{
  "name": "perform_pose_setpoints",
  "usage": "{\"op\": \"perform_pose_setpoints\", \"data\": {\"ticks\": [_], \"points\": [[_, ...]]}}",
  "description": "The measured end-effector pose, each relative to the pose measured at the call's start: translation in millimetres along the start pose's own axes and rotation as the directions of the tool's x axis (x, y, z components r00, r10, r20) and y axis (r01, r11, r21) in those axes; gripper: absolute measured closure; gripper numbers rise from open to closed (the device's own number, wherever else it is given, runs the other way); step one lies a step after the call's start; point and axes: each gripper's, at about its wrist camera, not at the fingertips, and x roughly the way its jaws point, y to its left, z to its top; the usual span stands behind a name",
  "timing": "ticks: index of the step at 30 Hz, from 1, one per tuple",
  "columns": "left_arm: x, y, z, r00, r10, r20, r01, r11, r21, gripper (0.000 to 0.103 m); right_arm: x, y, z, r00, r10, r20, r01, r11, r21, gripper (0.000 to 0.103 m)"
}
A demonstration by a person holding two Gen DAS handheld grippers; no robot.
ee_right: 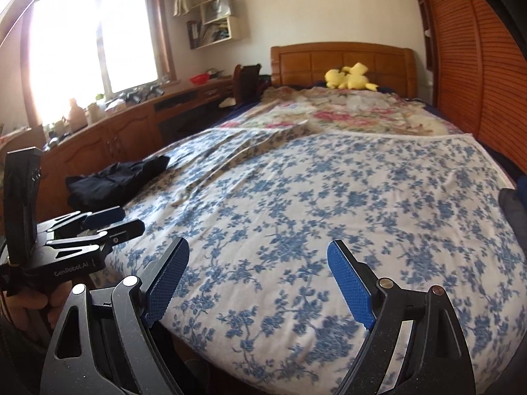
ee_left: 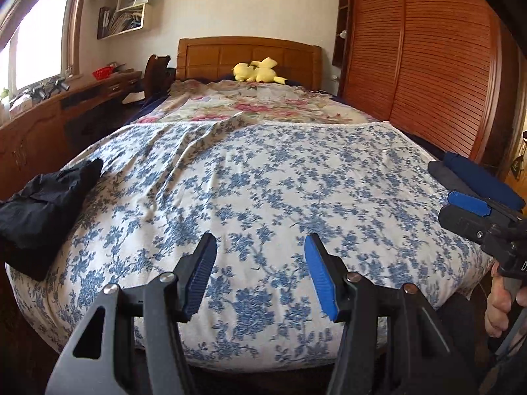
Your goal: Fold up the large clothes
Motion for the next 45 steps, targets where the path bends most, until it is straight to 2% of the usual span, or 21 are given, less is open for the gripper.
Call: {"op": "perform_pose_setpoints", "data": {"ticks": [4,10,19,45], "points": [[-21.8,-16.1,17.5,0.999,-0.02,0.044,0.02,1.0,0.018,0.048,-31.0,-8.3,7.8,0.998,-0.039,0.049,0.038,0.999,0.023,0.015],[-57.6,-34.6,41.9,0.992,-0.031,0.12,0.026,0.998,0.049,0.048,-74.5,-17.2,22.0,0.984,-0.111,0.143,0.106,0.993,0.044,0.015],[-92.7,-41.0,51.2,0.979,-0.014,0.201,0.003,0.998,0.057,0.048,-109.6,-24.5,30.3,0.96,-0.175,0.217,0.165,0.984,0.065,0.015],[-88.1,-39.8,44.1,0.982,-0.005,0.19,-0.006,0.998,0.057,0.048,-109.7,-24.8,27.1,0.96,-0.176,0.216,0.162,0.984,0.08,0.015]]}}
